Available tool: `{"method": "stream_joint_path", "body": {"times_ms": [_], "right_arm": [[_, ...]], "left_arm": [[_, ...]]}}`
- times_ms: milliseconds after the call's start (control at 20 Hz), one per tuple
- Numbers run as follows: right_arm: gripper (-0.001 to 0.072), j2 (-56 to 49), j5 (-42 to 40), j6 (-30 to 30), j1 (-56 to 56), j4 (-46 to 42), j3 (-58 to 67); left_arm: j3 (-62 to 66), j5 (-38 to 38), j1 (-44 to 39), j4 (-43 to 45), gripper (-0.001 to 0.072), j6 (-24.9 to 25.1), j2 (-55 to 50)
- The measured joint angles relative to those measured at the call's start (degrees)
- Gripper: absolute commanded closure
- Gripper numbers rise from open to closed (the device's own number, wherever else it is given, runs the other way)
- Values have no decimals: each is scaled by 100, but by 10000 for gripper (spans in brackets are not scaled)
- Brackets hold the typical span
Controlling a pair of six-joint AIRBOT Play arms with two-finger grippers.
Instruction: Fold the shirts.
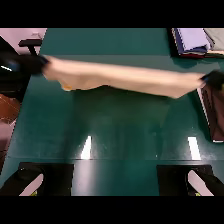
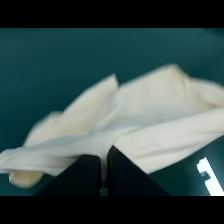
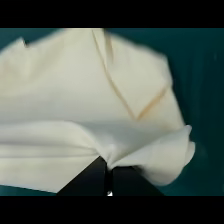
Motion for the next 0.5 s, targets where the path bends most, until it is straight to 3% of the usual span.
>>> {"method": "stream_joint_path", "body": {"times_ms": [250,500], "right_arm": [[690,573,452,-2,-389,11,1941],[691,522,1080,76,-772,-4,3373]], "left_arm": [[2253,-256,0,131,685,-114,444],[3355,-426,2,195,685,-144,501]]}}
